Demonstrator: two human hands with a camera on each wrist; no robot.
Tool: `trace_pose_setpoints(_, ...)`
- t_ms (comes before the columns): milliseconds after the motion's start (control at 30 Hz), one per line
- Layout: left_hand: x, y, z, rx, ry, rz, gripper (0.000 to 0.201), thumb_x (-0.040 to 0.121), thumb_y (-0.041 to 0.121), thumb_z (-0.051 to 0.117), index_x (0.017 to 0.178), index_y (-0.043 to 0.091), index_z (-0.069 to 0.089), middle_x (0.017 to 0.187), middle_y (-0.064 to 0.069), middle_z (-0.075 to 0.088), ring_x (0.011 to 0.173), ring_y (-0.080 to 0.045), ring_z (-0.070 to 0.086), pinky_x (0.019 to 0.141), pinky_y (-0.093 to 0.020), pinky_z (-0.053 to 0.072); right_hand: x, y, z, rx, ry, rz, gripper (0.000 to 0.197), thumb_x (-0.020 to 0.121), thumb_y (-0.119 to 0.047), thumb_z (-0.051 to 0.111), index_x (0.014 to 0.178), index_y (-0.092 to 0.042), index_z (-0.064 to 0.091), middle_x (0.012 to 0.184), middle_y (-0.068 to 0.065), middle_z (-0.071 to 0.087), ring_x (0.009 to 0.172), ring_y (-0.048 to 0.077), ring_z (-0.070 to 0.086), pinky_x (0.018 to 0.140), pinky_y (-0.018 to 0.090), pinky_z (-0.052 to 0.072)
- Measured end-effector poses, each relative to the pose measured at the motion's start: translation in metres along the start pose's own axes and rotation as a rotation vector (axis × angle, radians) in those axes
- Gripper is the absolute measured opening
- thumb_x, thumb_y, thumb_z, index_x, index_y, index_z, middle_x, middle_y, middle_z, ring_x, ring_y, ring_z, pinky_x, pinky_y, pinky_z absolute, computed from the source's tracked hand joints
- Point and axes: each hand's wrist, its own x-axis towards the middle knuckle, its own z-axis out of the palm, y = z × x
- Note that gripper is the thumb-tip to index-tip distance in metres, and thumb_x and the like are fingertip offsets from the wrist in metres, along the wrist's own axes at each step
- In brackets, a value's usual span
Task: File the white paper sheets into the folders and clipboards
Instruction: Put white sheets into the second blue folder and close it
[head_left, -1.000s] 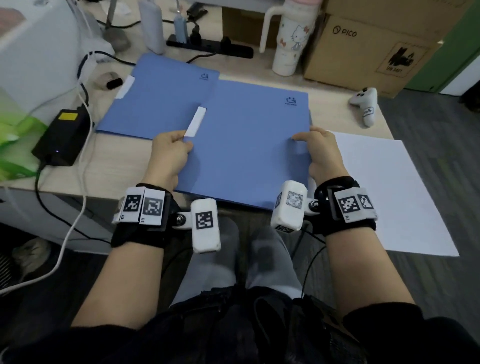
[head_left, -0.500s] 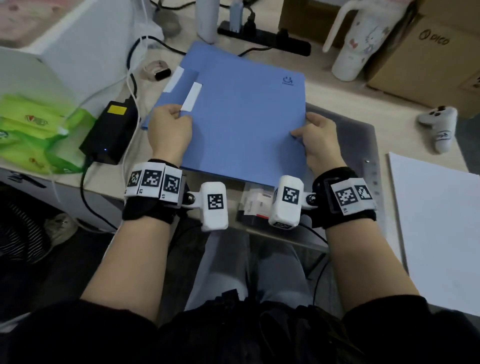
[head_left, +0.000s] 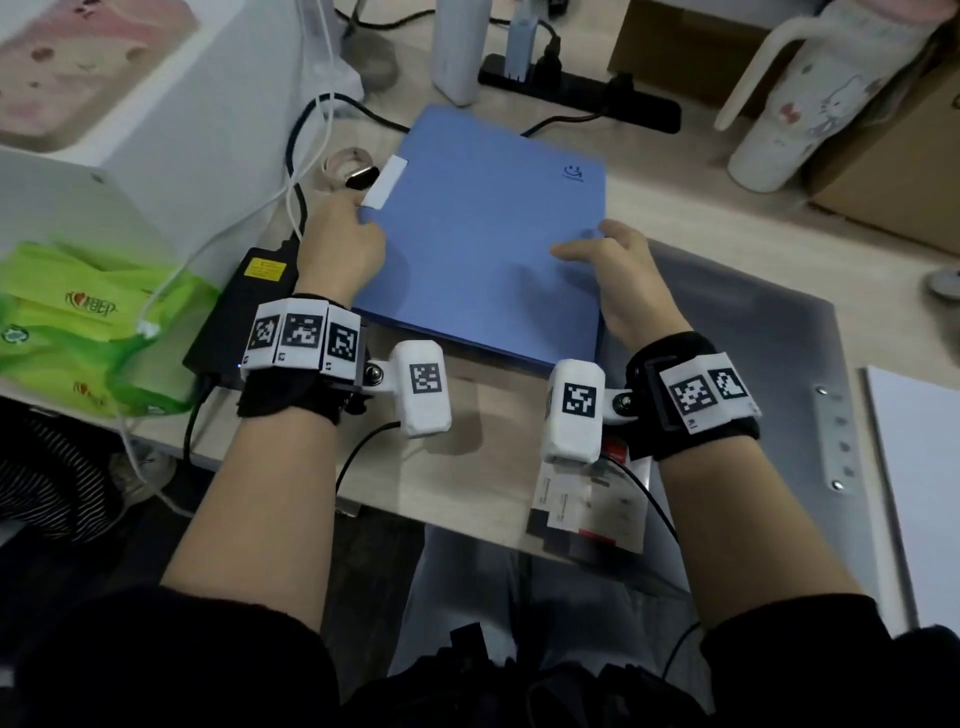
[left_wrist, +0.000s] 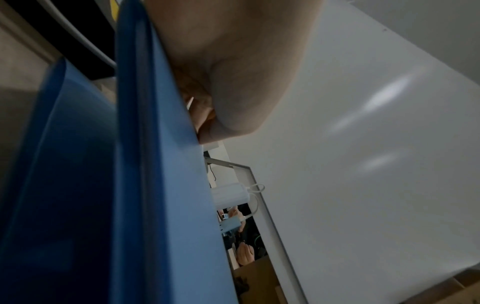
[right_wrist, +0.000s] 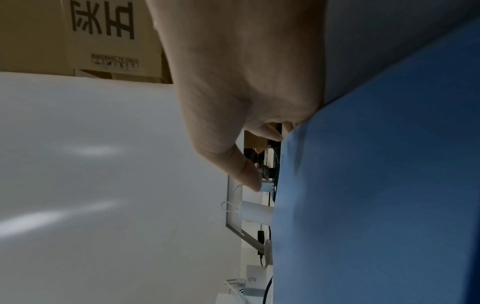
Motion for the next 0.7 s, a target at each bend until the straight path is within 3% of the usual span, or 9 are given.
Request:
trace_pose_setpoints(100, 0.012, -0.001, 0.003, 0.061, 0.032, -0.004, 0.04, 0.087, 0.004, 0.034, 0.121, 0.003, 0.055, 0.12, -0.021, 0.06, 0.111, -0.039, 0.054, 0.093, -0.044, 0.045, 0.016, 0.007, 0.002, -0.069, -0.007, 0.02, 0.076, 0.086, -0.01, 0.065, 0.147, -0.004, 0.02, 0.136, -0.001, 0.045, 0.119, 0.01, 0.047, 0.103, 0.025, 0.035)
trace_pose_setpoints(200, 0.017, -0.005, 0.009, 0.093, 0.057, 0.001, 0.041, 0.086, 0.006, 0.034, 0.121, 0.004, 0.055, 0.117, -0.022, 0.06, 0.109, -0.041, 0.054, 0.091, -0.045, 0.046, 0.025, 0.01, 0.005, -0.133, -0.027, 0.034, 0.081, 0.087, -0.013, 0.065, 0.15, -0.007, 0.015, 0.154, 0.002, 0.027, 0.134, 0.014, 0.035, 0.097, 0.022, 0.033)
trace_pose_setpoints(300, 0.02, -0.007, 0.013, 0.107, 0.08, 0.009, 0.04, 0.082, 0.004, 0.034, 0.113, 0.003, 0.059, 0.109, -0.023, 0.063, 0.102, -0.041, 0.056, 0.085, -0.044, 0.046, 0.032, 0.013, 0.008, -0.181, -0.026, 0.048, 0.078, 0.087, -0.015, 0.065, 0.15, -0.008, 0.019, 0.156, 0.002, 0.025, 0.138, 0.016, 0.034, 0.093, 0.021, 0.034)
trace_pose_setpoints(367, 0.021, -0.009, 0.014, 0.106, 0.096, 0.008, 0.041, 0.082, 0.001, 0.035, 0.114, 0.004, 0.06, 0.111, -0.021, 0.063, 0.103, -0.039, 0.056, 0.085, -0.042, 0.046, 0.035, 0.015, 0.009, -0.221, -0.015, 0.034, 0.077, 0.087, -0.017, 0.066, 0.15, -0.01, 0.021, 0.156, 0.002, 0.024, 0.141, 0.018, 0.03, 0.099, 0.022, 0.032)
trace_pose_setpoints(533, 0.019, -0.012, 0.014, 0.108, 0.107, 0.017, 0.037, 0.085, 0.001, 0.036, 0.112, -0.001, 0.061, 0.113, -0.023, 0.063, 0.105, -0.039, 0.056, 0.087, -0.042, 0.045, 0.038, 0.015, 0.008, -0.284, -0.041, 0.02, 0.078, 0.082, -0.02, 0.071, 0.148, -0.018, 0.028, 0.156, 0.0, 0.021, 0.141, 0.018, 0.028, 0.097, 0.023, 0.03)
trace_pose_setpoints(633, 0.017, -0.013, 0.016, 0.123, 0.073, -0.003, 0.041, 0.077, 0.009, 0.035, 0.108, -0.002, 0.06, 0.105, -0.028, 0.062, 0.102, -0.044, 0.054, 0.087, -0.046, 0.046, 0.037, 0.012, 0.006, -0.304, -0.044, 0.017, 0.078, 0.08, -0.019, 0.073, 0.146, -0.019, 0.032, 0.155, 0.001, 0.022, 0.14, 0.018, 0.03, 0.095, 0.021, 0.031)
trace_pose_setpoints(700, 0.014, -0.012, 0.016, 0.166, 0.032, -0.03, 0.044, 0.075, 0.013, 0.034, 0.108, -0.004, 0.057, 0.105, -0.03, 0.059, 0.107, -0.046, 0.048, 0.095, -0.049, 0.041, 0.035, 0.01, 0.004, -0.298, -0.049, 0.01, 0.075, 0.082, -0.016, 0.071, 0.146, -0.017, 0.032, 0.154, 0.001, 0.025, 0.139, 0.017, 0.031, 0.093, 0.02, 0.03)
